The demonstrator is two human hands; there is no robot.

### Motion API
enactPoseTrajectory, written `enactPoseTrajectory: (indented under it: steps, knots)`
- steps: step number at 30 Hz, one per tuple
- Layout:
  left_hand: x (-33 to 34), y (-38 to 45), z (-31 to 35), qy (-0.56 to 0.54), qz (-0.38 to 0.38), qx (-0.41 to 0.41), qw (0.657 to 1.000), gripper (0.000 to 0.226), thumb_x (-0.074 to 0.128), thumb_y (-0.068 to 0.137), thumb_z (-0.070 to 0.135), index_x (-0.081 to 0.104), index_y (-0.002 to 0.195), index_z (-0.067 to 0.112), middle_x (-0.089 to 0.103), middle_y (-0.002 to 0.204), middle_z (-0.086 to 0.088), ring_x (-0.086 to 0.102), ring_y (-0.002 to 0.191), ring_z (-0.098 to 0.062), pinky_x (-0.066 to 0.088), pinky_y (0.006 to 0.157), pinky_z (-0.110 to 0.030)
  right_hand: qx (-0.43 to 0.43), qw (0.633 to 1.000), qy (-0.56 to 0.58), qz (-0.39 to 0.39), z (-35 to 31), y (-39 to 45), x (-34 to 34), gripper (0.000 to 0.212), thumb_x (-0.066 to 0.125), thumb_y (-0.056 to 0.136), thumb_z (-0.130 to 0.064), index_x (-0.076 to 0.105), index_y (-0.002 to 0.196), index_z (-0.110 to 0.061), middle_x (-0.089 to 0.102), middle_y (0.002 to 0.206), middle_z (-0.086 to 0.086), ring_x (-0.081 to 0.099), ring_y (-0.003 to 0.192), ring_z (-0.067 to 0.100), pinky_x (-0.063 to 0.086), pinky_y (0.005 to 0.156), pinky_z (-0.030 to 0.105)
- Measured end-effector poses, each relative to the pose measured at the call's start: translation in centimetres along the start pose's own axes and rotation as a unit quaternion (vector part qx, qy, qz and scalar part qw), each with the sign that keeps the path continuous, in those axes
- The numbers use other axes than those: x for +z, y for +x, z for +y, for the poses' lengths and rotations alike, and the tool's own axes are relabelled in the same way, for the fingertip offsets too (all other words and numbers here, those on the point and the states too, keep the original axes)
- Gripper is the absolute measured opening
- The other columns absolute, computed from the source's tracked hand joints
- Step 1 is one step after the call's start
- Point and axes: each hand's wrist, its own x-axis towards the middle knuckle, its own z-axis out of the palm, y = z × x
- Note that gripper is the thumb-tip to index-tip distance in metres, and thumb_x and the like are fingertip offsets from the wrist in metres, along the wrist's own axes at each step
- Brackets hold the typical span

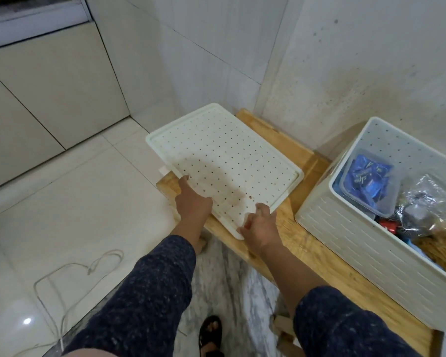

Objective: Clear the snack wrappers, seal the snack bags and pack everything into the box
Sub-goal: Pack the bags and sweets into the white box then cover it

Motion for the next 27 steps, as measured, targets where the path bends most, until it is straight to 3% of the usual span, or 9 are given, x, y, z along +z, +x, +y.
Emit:
enactPoseTrajectory:
  steps: [4, 8, 11, 15, 20, 27]
  knots:
    - [-0.8, -0.1, -0.3, -0.012, -0.027, 0.041, 0.999, 0.081, 0.063, 0.082, 0.003, 0.021, 0.147, 0.028, 0.048, 0.135, -0.004, 0.045, 0.097, -0.011, 0.044, 0.068, -0.019, 0.002, 1.0, 0.026, -0.002, 0.2, -0.3, 0.3, 0.015, 0.063, 0.089, -0.022, 0.062, 0.085, -0.008, 0.006, 0.158, -0.006, -0.009, 0.147, 0.03, 0.022, 0.115, 0.039]
    - [-1.2, -0.7, -0.9, -0.012, -0.039, 0.049, 0.998, 0.082, 0.072, 0.08, 0.012, 0.026, 0.146, 0.03, 0.04, 0.145, -0.004, 0.042, 0.126, -0.023, 0.04, 0.091, -0.022, 0.0, 0.999, 0.035, -0.012, 0.8, -0.9, 0.5, 0.015, 0.064, 0.088, -0.02, 0.063, 0.082, -0.007, 0.002, 0.159, -0.006, -0.015, 0.147, 0.028, 0.015, 0.117, 0.04]
    - [-1.2, -1.1, -1.4, -0.011, -0.036, 0.057, 0.998, 0.086, 0.076, 0.077, 0.015, 0.026, 0.145, 0.03, 0.038, 0.147, 0.0, 0.039, 0.131, -0.024, 0.033, 0.093, -0.02, -0.014, 0.999, 0.026, -0.023, 1.2, -1.3, 0.5, 0.016, 0.064, 0.088, -0.02, 0.059, 0.079, -0.008, 0.003, 0.159, -0.005, -0.014, 0.147, 0.03, 0.014, 0.117, 0.04]
    - [-1.4, -1.8, -2.6, -0.012, -0.034, 0.067, 0.997, 0.092, 0.079, 0.075, 0.022, 0.022, 0.147, 0.031, 0.034, 0.15, 0.003, 0.038, 0.133, -0.025, 0.032, 0.106, -0.031, -0.025, 0.999, 0.021, -0.028, 2.2, -1.8, 0.6, 0.018, 0.065, 0.087, -0.018, 0.055, 0.075, -0.011, 0.003, 0.159, -0.005, -0.012, 0.147, 0.031, 0.012, 0.117, 0.037]
    - [-2.1, -2.9, -3.0, -0.03, -0.023, 0.078, 0.996, 0.088, 0.077, 0.075, 0.032, 0.023, 0.144, 0.038, 0.035, 0.149, 0.004, 0.039, 0.131, -0.028, 0.037, 0.108, -0.044, -0.035, 0.999, 0.031, -0.026, 2.4, -2.6, 0.2, 0.029, 0.07, 0.083, -0.021, 0.05, 0.063, -0.019, 0.006, 0.159, -0.005, 0.002, 0.147, 0.028, 0.02, 0.119, 0.042]
    - [-5.0, -6.4, -0.9, -0.069, 0.027, 0.109, 0.991, 0.084, 0.075, 0.078, 0.028, 0.026, 0.146, 0.03, 0.033, 0.151, 0.002, 0.035, 0.136, -0.025, 0.034, 0.11, -0.038, -0.11, 0.993, 0.036, 0.014, 1.1, -5.7, -3.2, 0.025, 0.073, 0.08, -0.03, 0.056, 0.072, -0.014, 0.015, 0.158, 0.0, 0.023, 0.142, 0.022, 0.027, 0.112, 0.033]
